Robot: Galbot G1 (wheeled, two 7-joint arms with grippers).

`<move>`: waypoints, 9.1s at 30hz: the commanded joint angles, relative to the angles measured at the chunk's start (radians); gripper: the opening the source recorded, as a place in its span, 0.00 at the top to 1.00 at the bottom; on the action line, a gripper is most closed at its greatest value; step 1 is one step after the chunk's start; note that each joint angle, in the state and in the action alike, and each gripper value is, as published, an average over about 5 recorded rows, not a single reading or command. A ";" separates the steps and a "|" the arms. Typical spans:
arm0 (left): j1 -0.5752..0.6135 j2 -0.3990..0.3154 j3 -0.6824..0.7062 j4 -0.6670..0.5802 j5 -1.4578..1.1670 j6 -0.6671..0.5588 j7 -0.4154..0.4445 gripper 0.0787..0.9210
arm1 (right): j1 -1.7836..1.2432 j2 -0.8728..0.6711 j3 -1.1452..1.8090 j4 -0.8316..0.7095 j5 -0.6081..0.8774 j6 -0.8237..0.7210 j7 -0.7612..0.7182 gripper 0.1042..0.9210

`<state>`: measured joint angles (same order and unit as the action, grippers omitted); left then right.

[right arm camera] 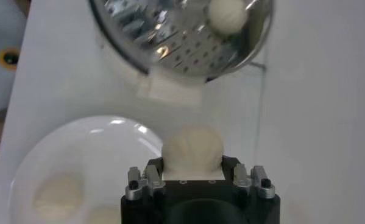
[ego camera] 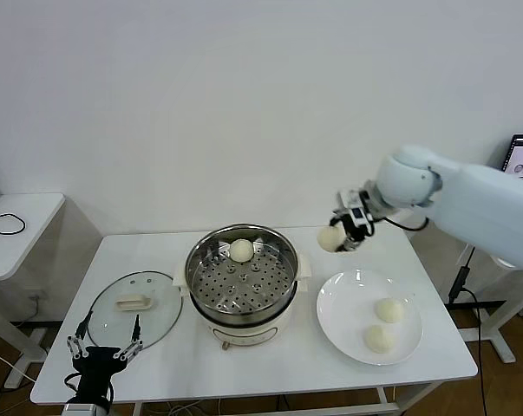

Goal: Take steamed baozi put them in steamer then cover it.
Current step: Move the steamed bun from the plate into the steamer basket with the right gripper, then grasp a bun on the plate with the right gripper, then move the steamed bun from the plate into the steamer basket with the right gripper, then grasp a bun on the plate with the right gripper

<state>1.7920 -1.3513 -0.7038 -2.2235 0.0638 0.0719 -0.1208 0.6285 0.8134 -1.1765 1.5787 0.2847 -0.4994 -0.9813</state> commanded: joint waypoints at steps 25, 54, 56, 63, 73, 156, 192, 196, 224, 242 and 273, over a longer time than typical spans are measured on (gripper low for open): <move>0.003 -0.004 -0.034 -0.015 0.001 0.000 -0.001 0.12 | -0.248 0.631 -0.011 -0.389 0.116 -0.133 0.163 0.39; 0.004 -0.008 -0.025 -0.029 0.009 0.001 0.000 0.12 | -0.076 0.436 -0.011 -0.249 0.088 -0.021 -0.020 0.12; 0.003 -0.008 -0.025 -0.030 0.009 0.003 0.000 0.12 | -0.029 0.374 -0.021 -0.199 0.086 0.003 -0.064 0.12; 0.002 -0.006 -0.015 -0.032 0.012 0.004 0.001 0.12 | 0.079 0.095 -0.059 0.006 0.061 0.071 -0.162 0.12; 0.013 -0.011 0.017 -0.040 0.030 0.002 0.000 0.12 | -0.016 -0.294 -0.065 0.199 -0.100 0.167 -0.222 0.12; 0.048 -0.038 0.027 -0.033 0.081 -0.016 -0.012 0.12 | -0.722 -0.264 0.453 -0.056 -0.440 0.218 -0.138 0.43; 0.014 -0.022 0.023 -0.005 0.063 -0.009 -0.010 0.12 | -0.017 0.279 0.024 -0.080 -0.075 0.186 -0.048 0.41; 0.016 -0.020 0.017 -0.005 0.061 -0.008 -0.009 0.12 | -0.070 0.346 -0.012 -0.111 -0.079 0.277 -0.035 0.41; 0.005 -0.040 -0.004 0.002 0.048 -0.012 -0.013 0.12 | -0.212 0.444 -0.096 -0.169 -0.366 0.608 0.017 0.40; -0.008 -0.027 -0.004 0.007 0.046 -0.011 -0.011 0.12 | -0.095 0.278 0.006 -0.096 -0.206 0.463 -0.054 0.12; -0.057 0.031 0.020 0.057 0.027 -0.004 0.005 0.12 | -0.675 -0.401 0.432 0.026 -0.439 0.171 -0.121 0.12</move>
<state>1.7370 -1.3230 -0.6840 -2.1727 0.0916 0.0673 -0.1165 0.2291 0.5610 -0.9131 1.6293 -0.0053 -0.3183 -1.0909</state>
